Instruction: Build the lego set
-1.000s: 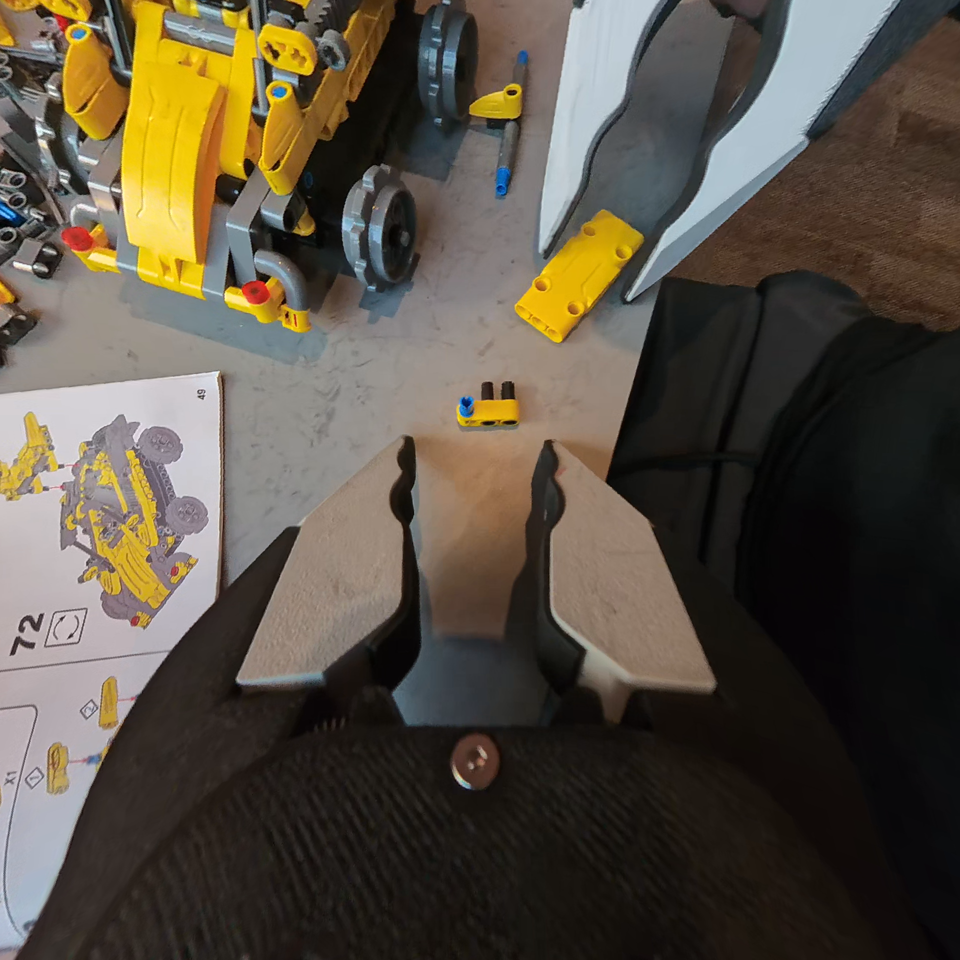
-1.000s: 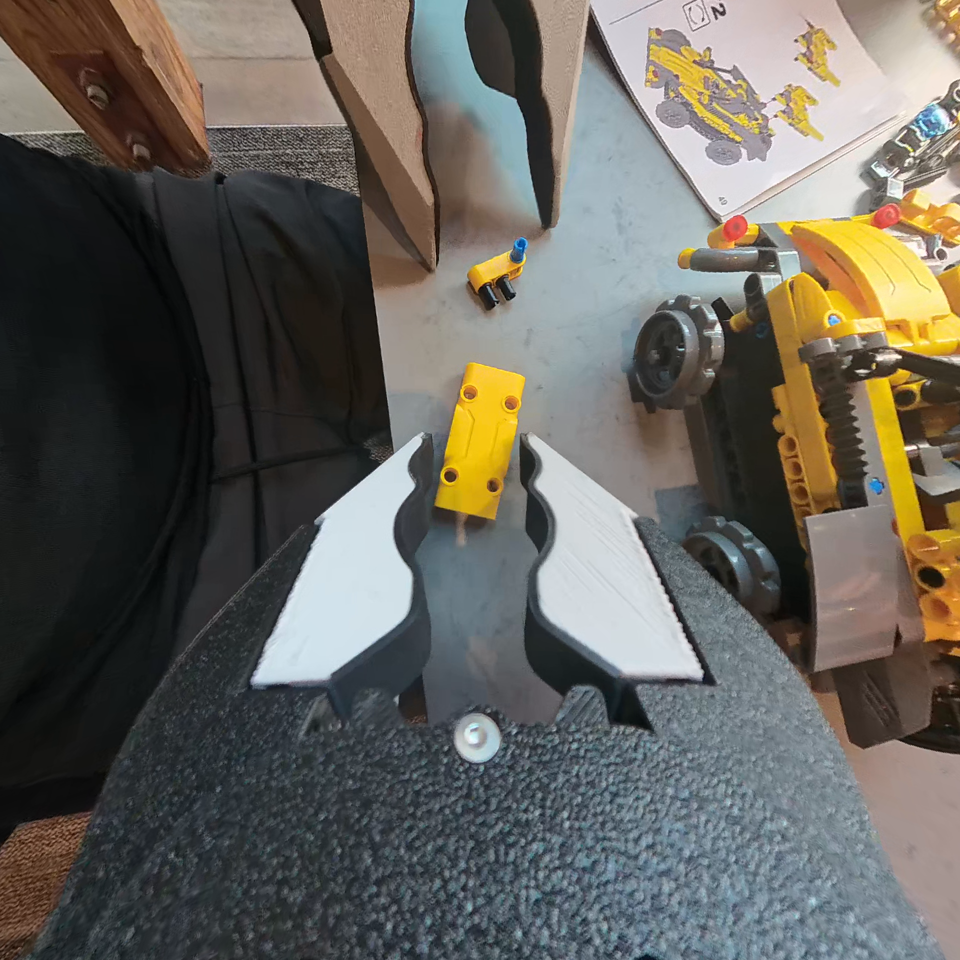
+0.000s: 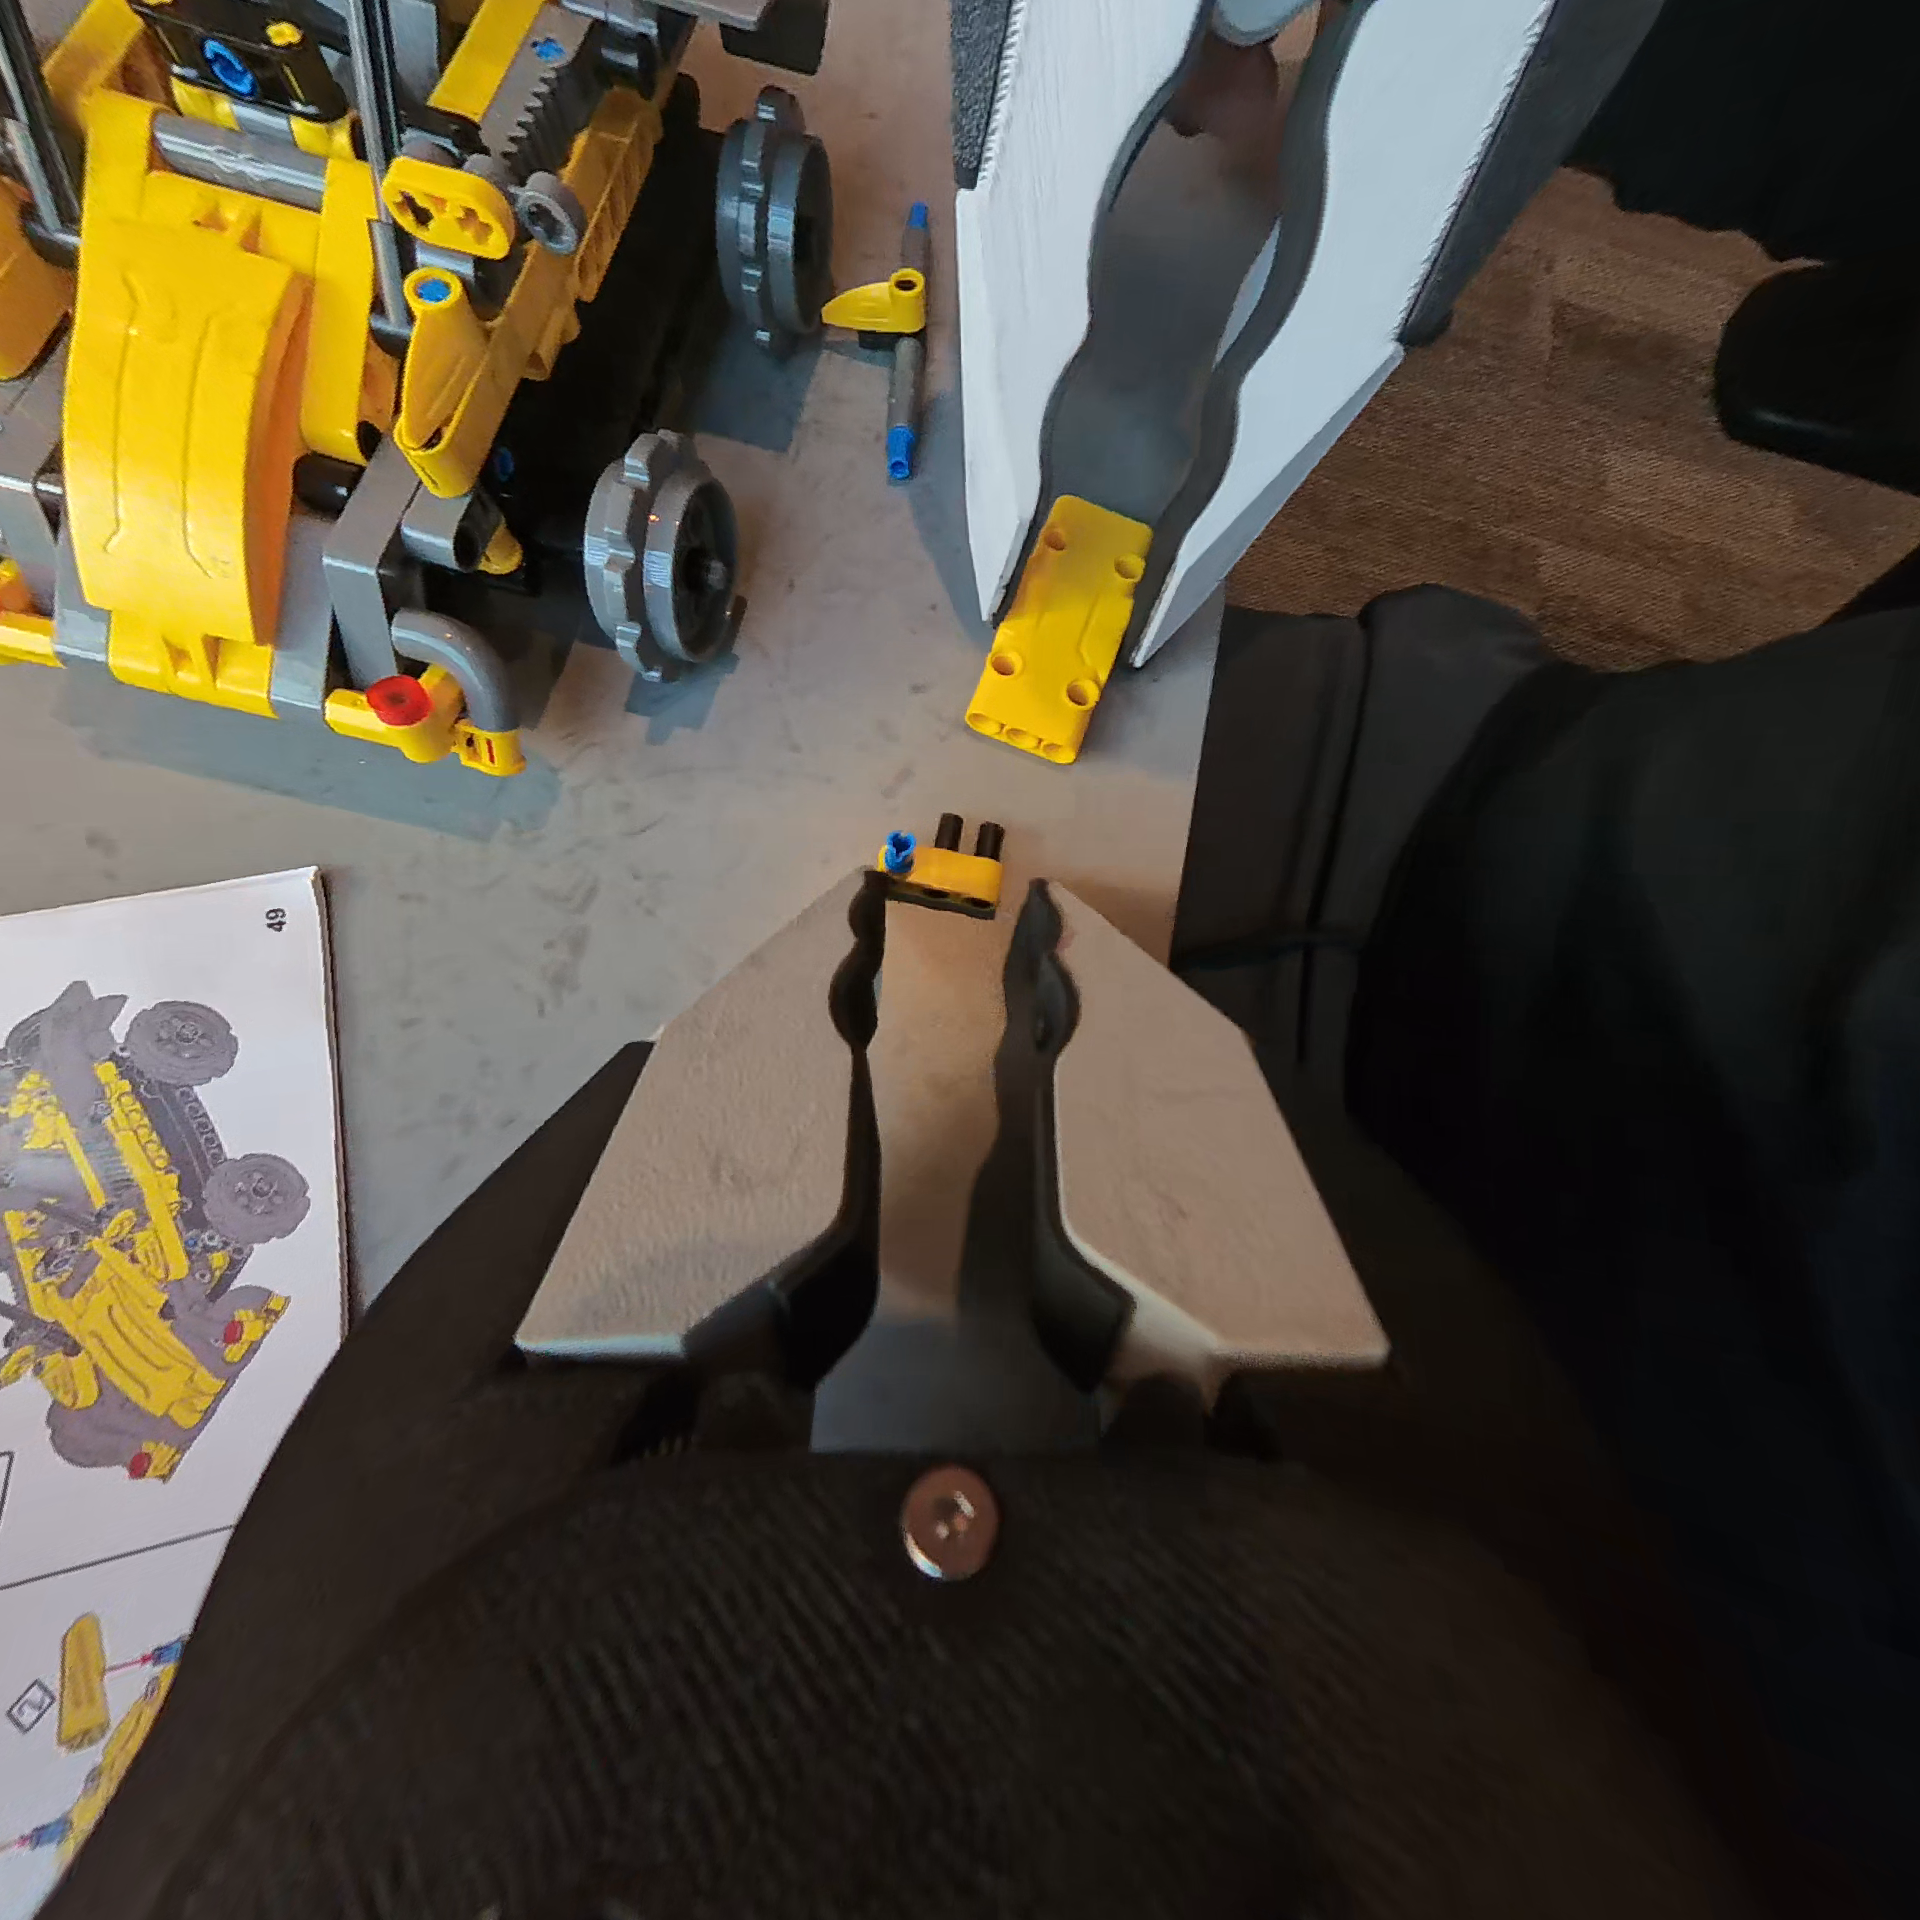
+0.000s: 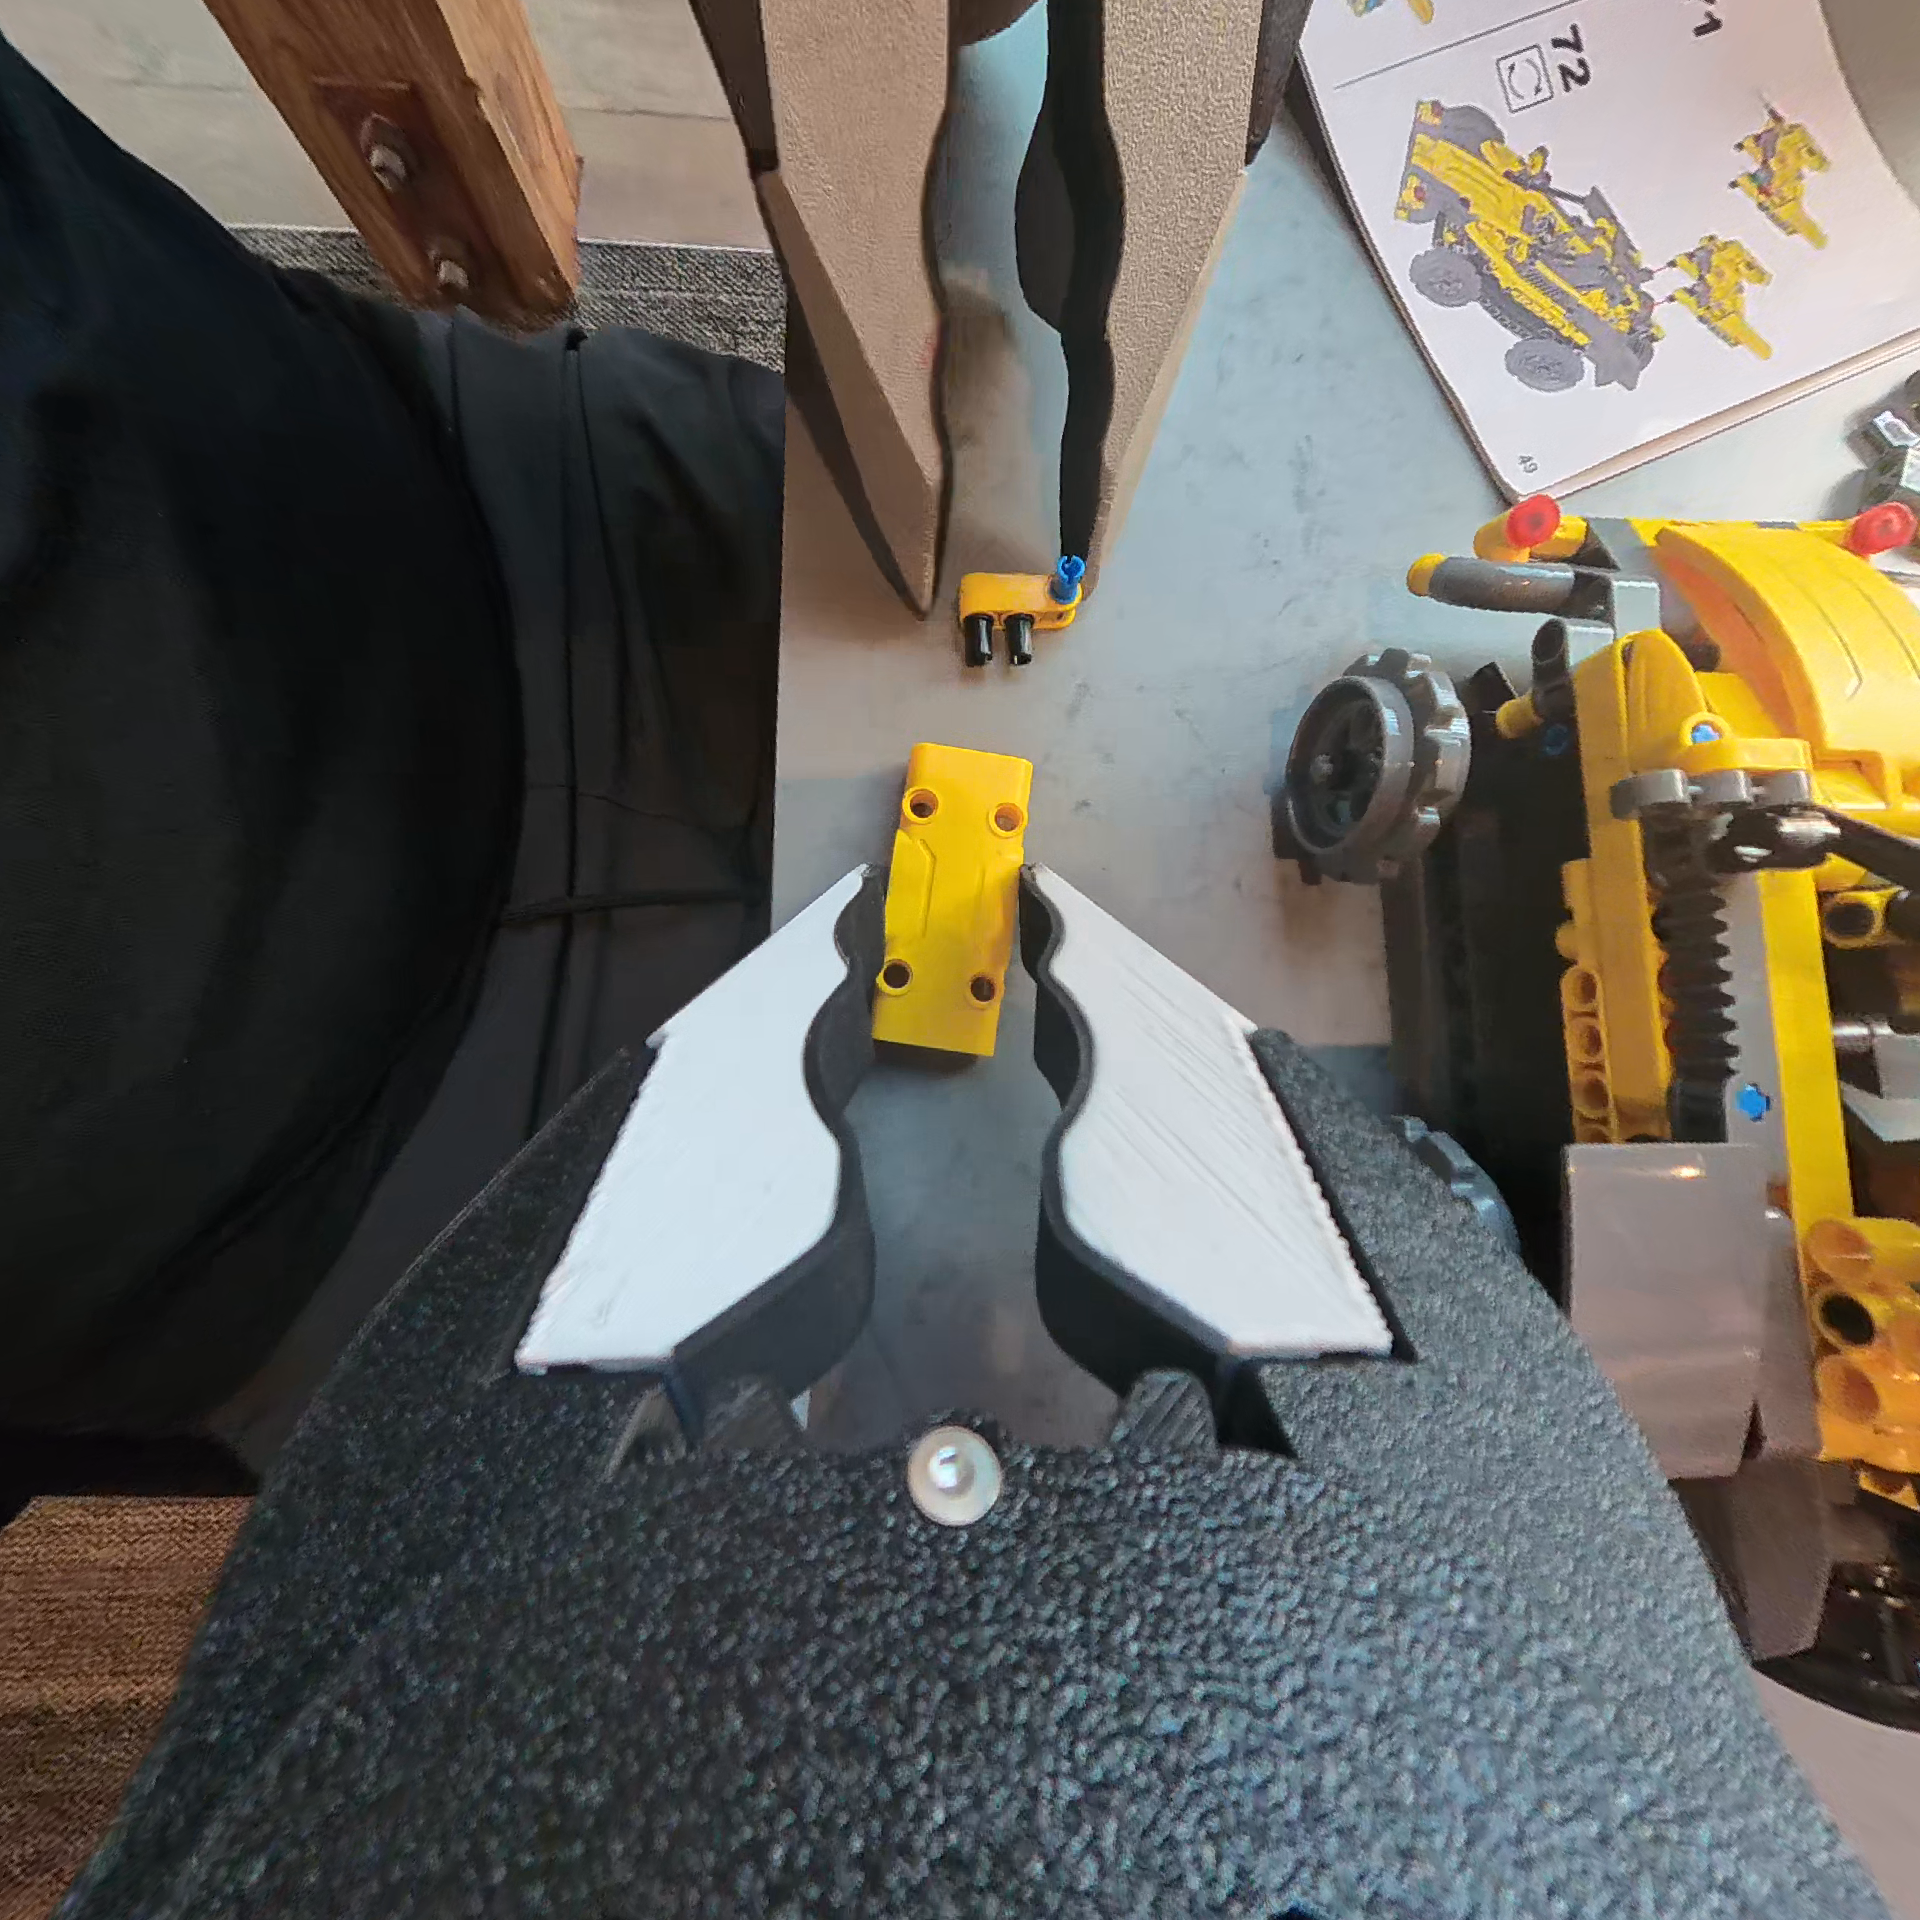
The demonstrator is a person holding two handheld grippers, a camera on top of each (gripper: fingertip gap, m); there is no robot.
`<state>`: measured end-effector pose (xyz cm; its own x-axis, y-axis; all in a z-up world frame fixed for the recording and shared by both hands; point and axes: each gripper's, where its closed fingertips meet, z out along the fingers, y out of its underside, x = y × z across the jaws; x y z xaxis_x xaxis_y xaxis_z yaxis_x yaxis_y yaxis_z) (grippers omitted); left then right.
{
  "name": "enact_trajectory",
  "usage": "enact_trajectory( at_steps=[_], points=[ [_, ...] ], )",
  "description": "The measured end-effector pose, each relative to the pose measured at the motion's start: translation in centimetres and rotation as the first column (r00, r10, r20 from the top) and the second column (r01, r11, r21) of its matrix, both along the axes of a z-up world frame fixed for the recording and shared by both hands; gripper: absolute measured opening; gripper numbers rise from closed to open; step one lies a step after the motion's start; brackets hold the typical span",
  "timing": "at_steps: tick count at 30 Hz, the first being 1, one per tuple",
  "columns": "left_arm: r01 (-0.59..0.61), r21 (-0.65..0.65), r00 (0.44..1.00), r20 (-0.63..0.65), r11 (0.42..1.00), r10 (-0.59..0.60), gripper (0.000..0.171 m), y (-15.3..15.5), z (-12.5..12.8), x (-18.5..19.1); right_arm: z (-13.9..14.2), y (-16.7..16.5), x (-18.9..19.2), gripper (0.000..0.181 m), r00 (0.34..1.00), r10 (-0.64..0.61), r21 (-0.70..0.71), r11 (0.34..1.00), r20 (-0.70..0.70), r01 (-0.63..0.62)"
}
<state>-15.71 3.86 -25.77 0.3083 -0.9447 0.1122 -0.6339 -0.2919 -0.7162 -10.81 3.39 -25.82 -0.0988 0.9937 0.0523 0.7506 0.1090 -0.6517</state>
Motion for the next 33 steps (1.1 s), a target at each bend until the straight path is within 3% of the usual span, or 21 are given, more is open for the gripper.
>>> enact_trajectory(
  at_steps=[3,7,11,33],
  points=[
    [0.028,0.023,0.999,-0.016,0.999,-0.027,0.038,0.2,0.0,-0.1,0.0,0.0,0.0,0.026,1.0,0.007,0.004,1.0,-0.004,-0.007],
    [0.104,0.072,0.993,-0.059,0.992,-0.1,0.038,0.5,-0.2,0.0,0.0,0.0,-0.2,0.026,1.0,0.012,0.001,1.0,-0.008,-0.012],
    [0.166,0.069,0.986,-0.025,0.984,-0.165,0.021,0.2,-0.2,0.7,0.0,0.2,-0.4,0.025,1.0,-0.002,-0.011,1.0,-0.024,0.001],
    [0.153,0.075,0.988,-0.022,0.985,-0.152,0.02,0.2,-0.2,1.0,0.0,0.5,-1.8,0.024,0.994,-0.049,0.004,0.999,-0.098,0.05]
  ],
)
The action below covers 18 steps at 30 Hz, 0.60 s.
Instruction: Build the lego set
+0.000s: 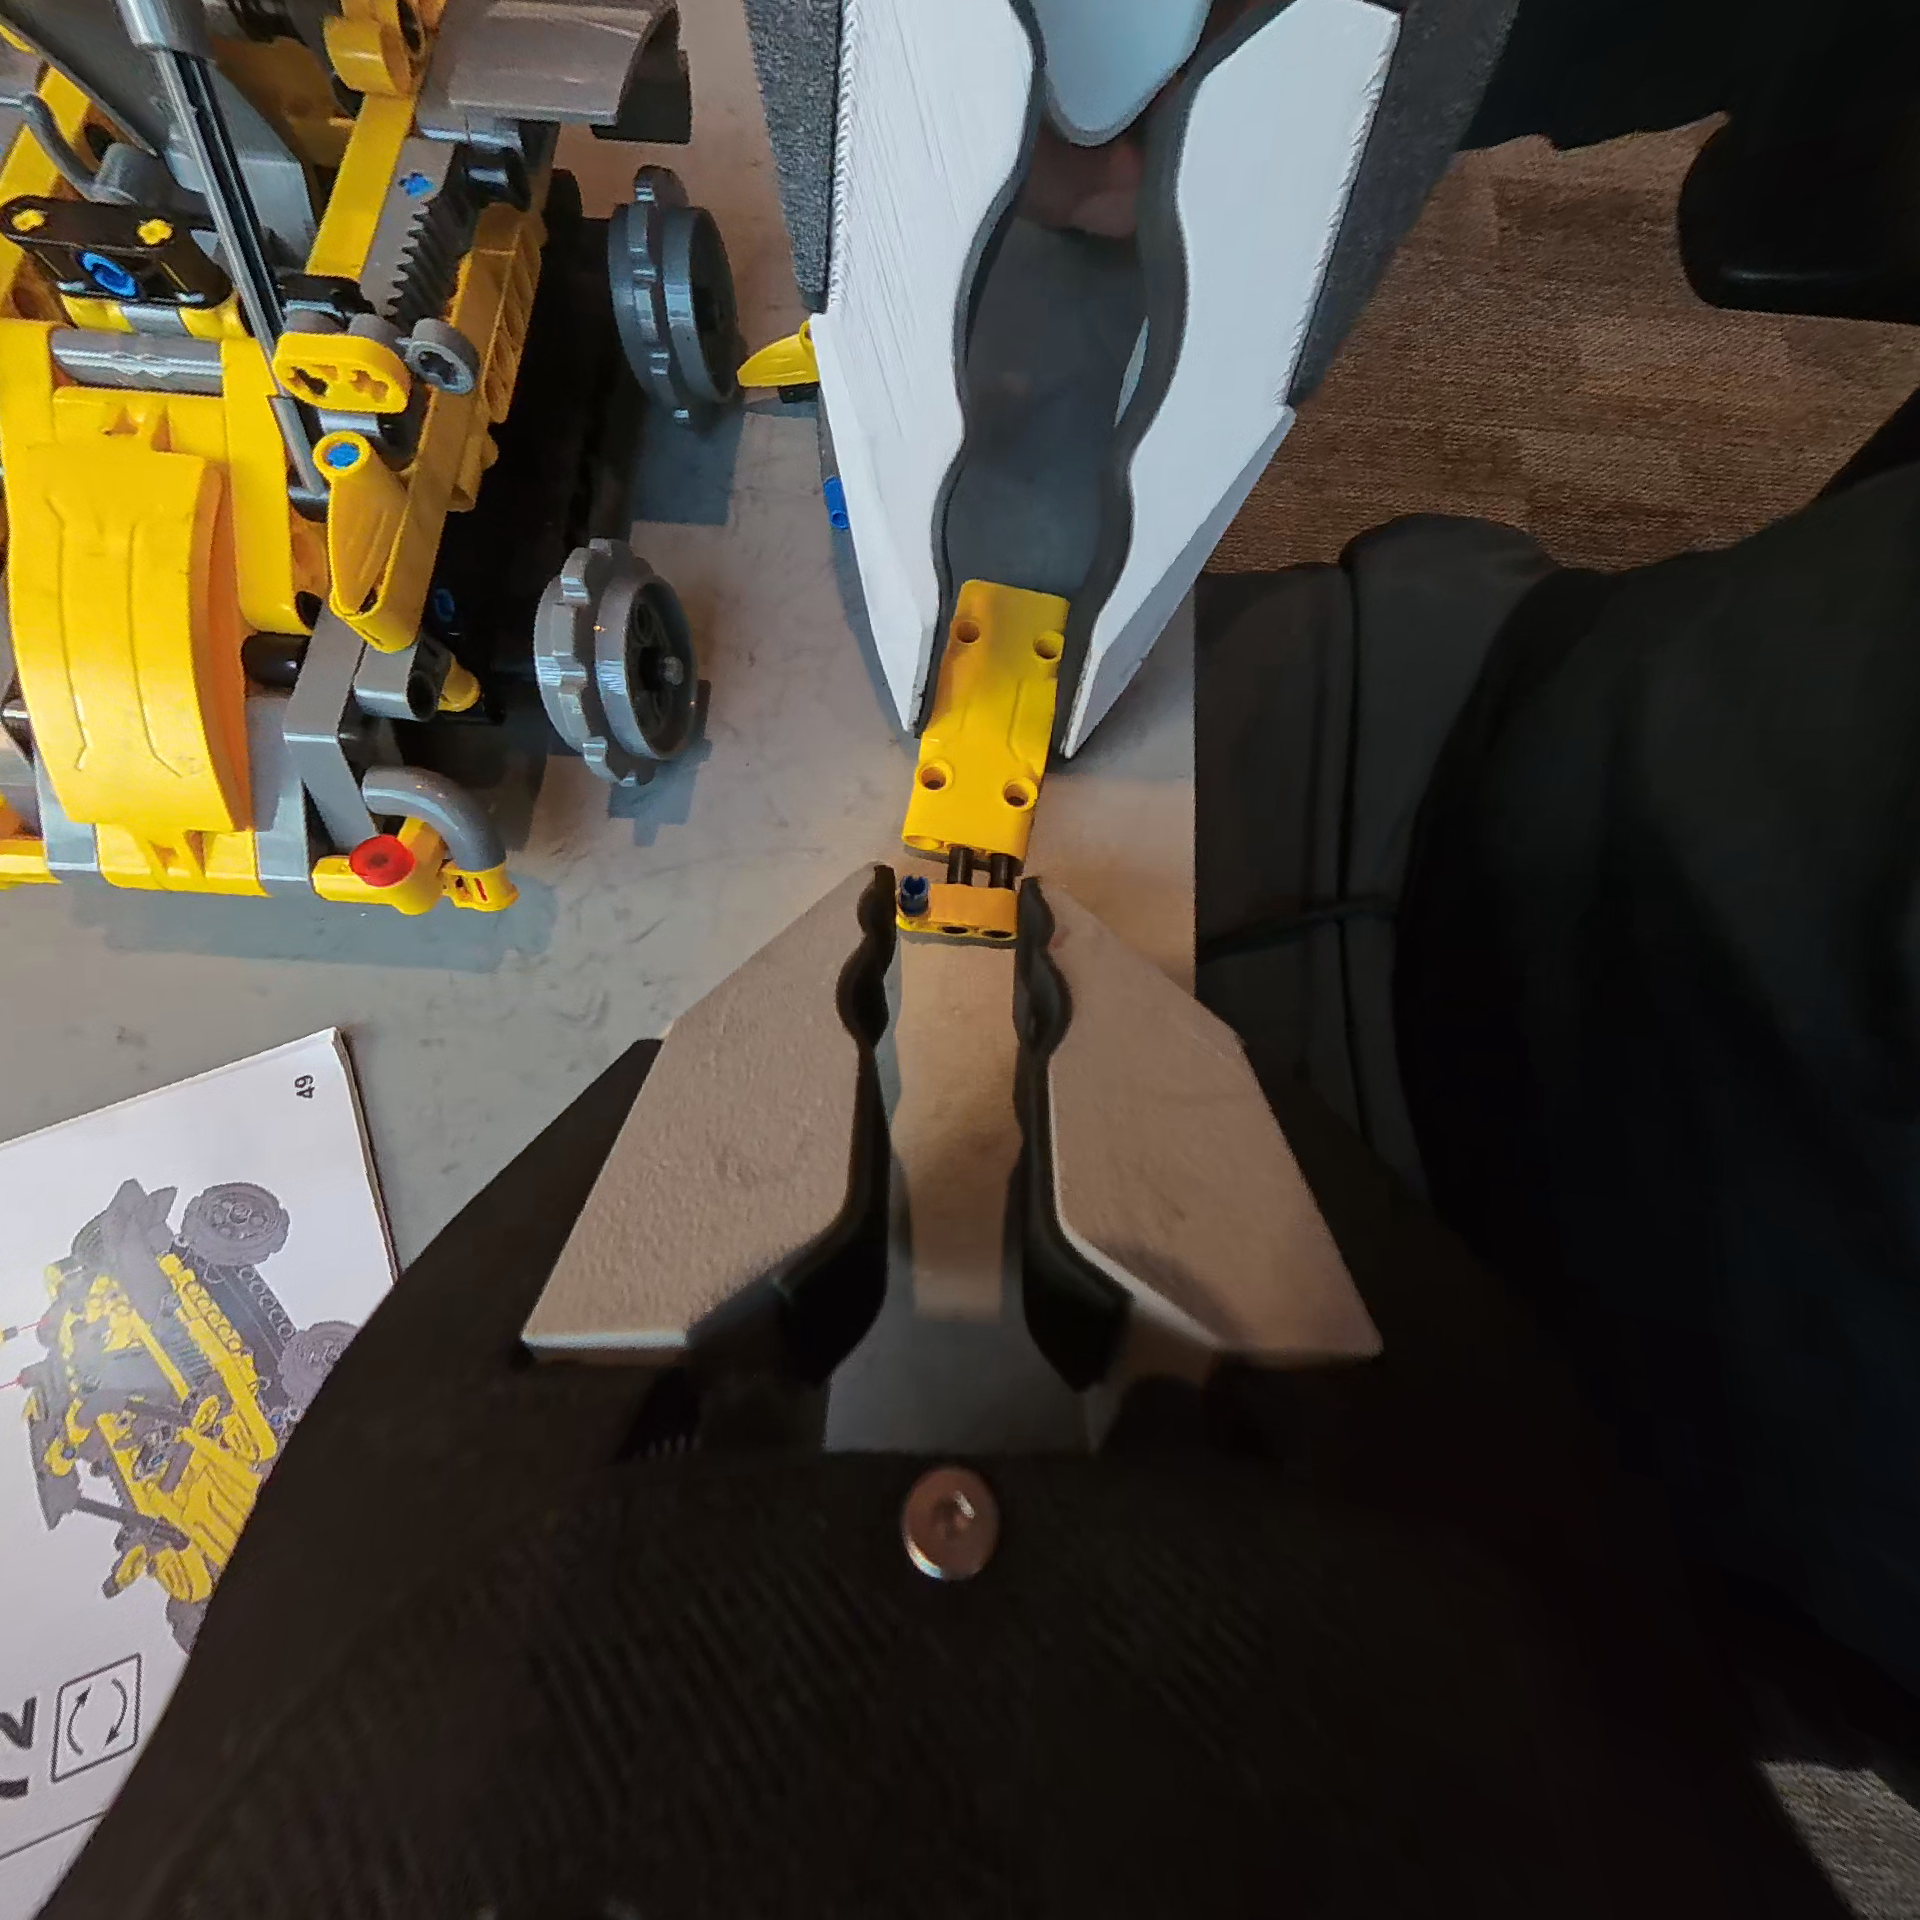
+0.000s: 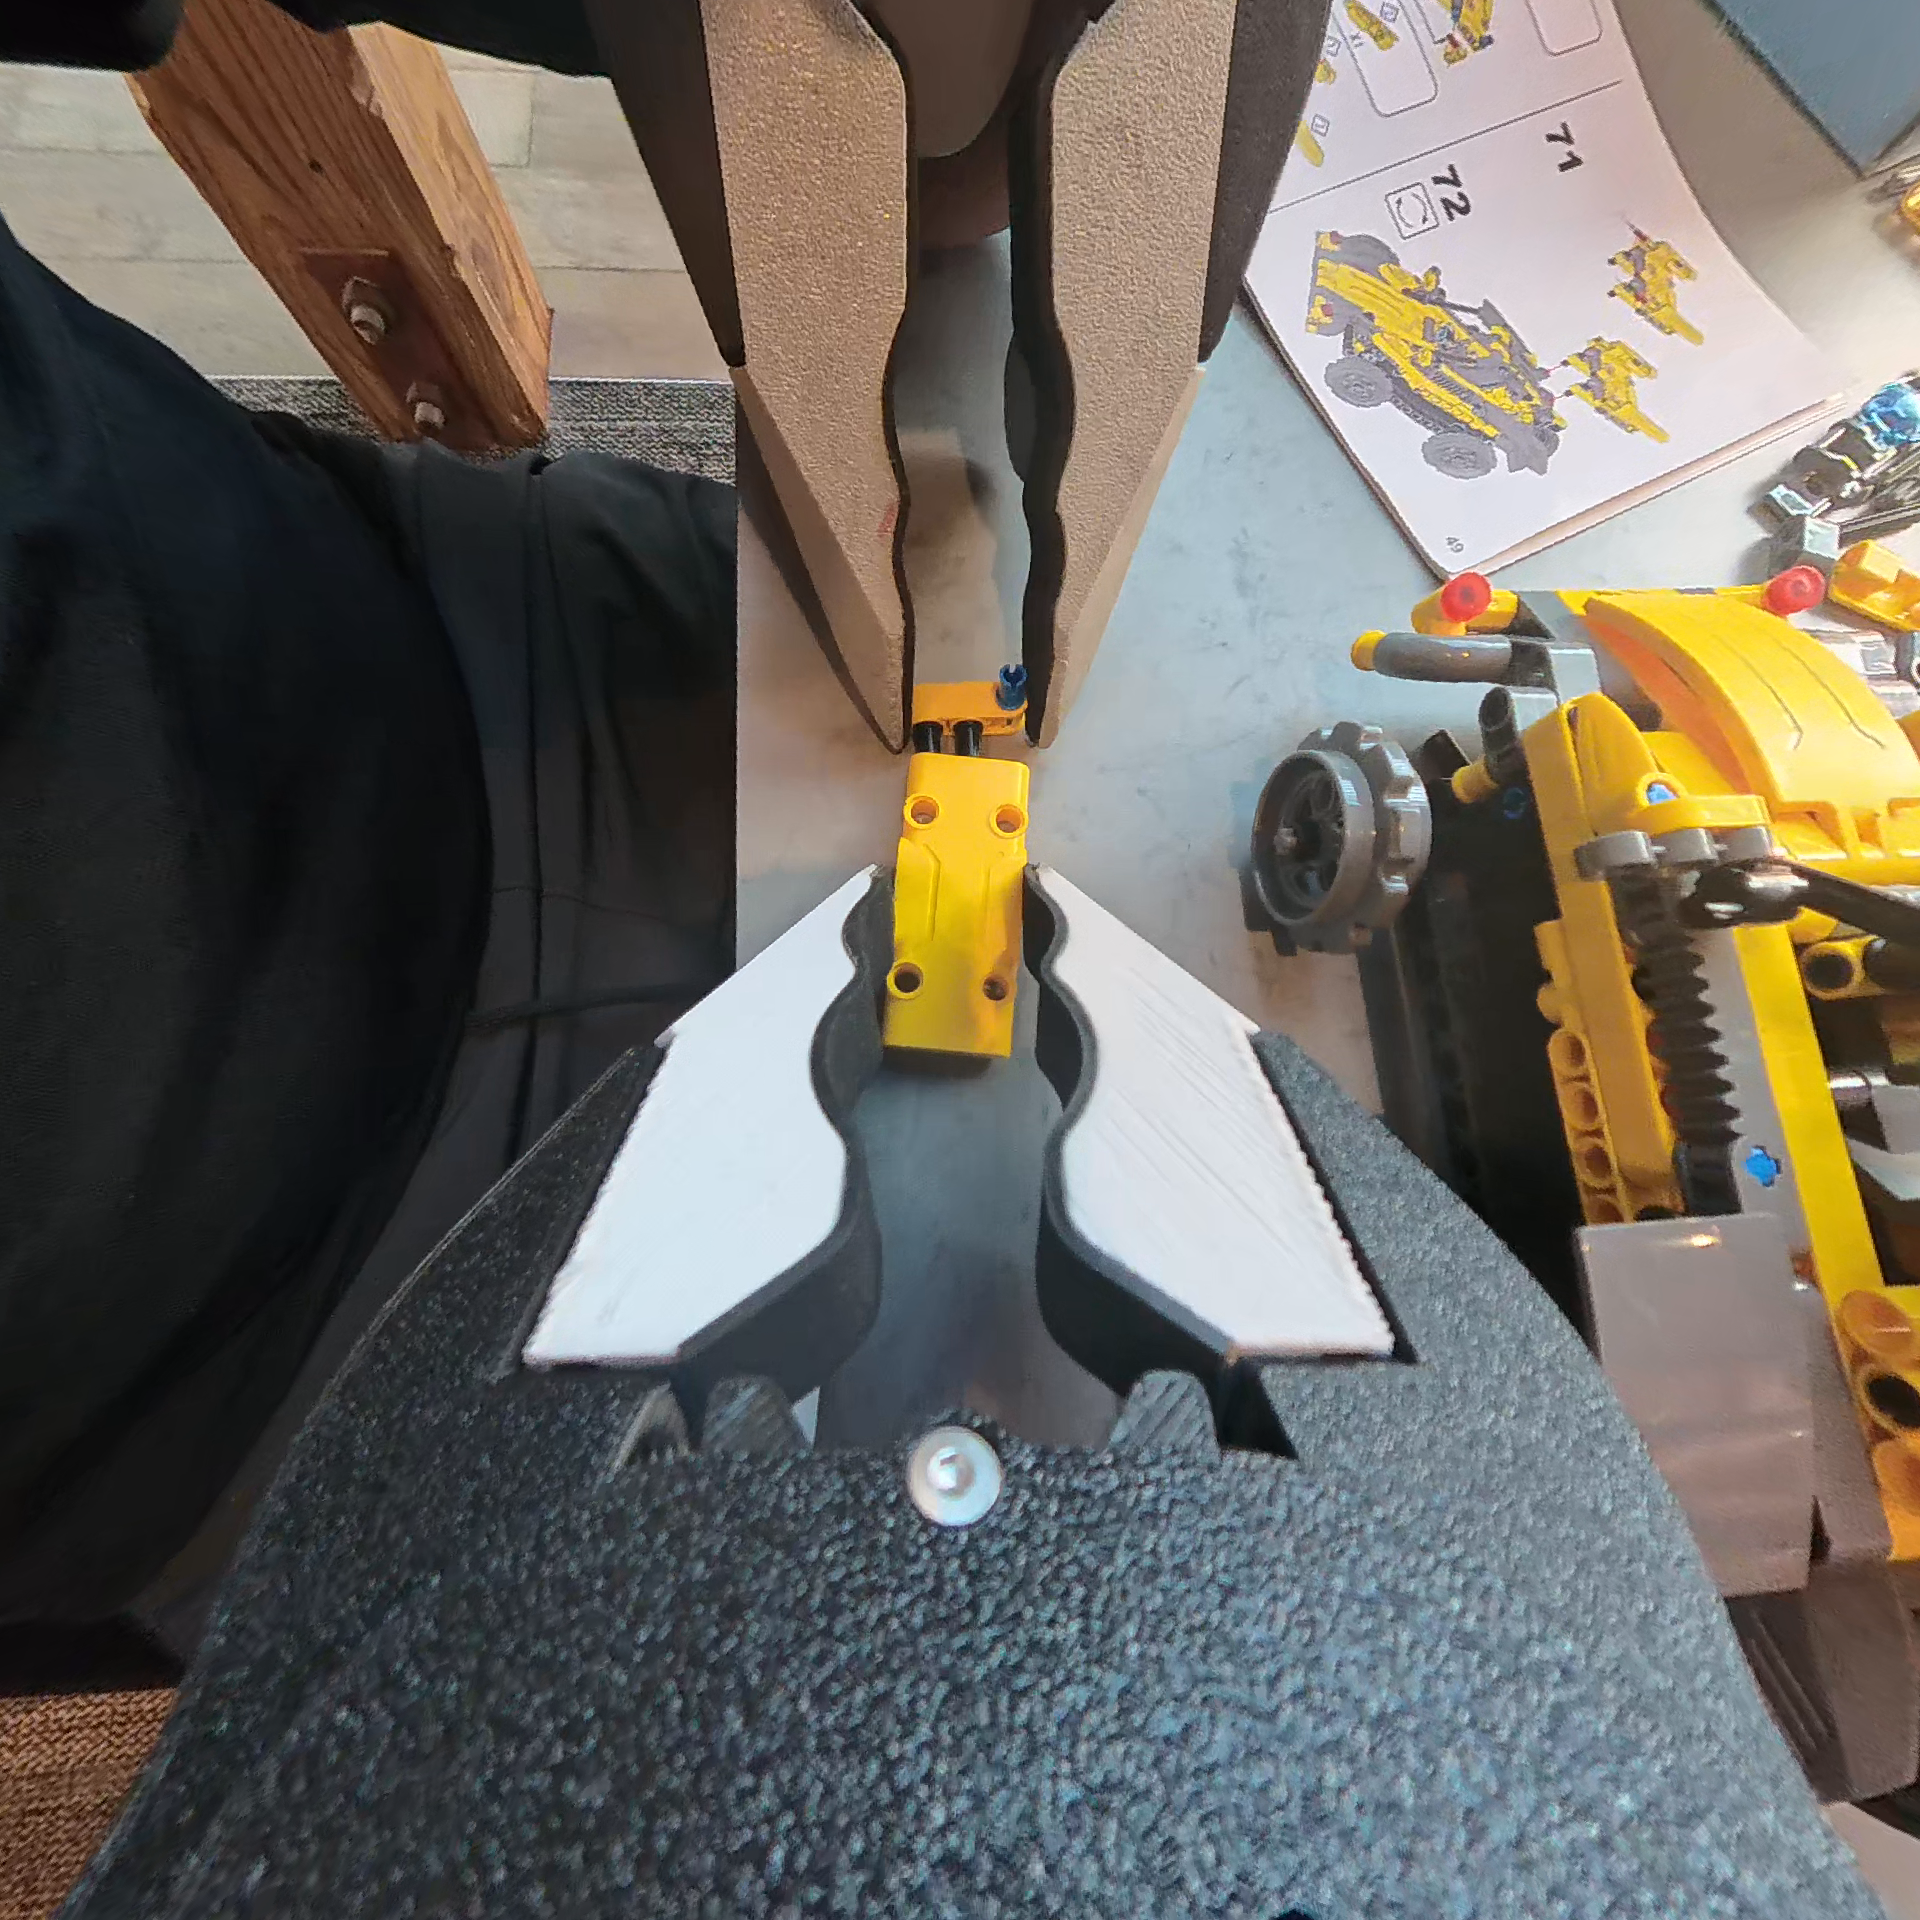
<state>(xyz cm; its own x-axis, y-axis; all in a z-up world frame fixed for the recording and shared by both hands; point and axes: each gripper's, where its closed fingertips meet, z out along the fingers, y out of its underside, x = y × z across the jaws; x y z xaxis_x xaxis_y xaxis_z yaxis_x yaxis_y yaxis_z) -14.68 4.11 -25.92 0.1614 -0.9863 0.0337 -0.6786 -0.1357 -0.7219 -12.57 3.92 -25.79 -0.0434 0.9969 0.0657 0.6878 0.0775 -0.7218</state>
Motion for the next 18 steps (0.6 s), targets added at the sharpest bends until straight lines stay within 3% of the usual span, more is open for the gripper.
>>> enact_trajectory(
  at_steps=[5,9,18],
  points=[
    [0.006,-0.032,1.0,0.002,0.999,-0.006,0.02,-0.11,-0.01,0.09,-0.03,0.06,-0.11,0.024,1.0,-0.004,0.012,1.0,0.0,0.004],
    [0.04,0.018,0.999,-0.007,0.999,-0.04,0.02,-0.16,0.02,0.13,0.0,0.04,-0.11,0.024,1.0,-0.002,0.058,0.998,-0.001,0.002],
    [0.124,0.109,0.992,-0.032,0.986,-0.121,0.02,-0.54,0.12,0.13,-0.02,-0.18,-0.21,0.023,0.998,0.057,-0.012,0.998,-0.002,-0.057]
  ],
)
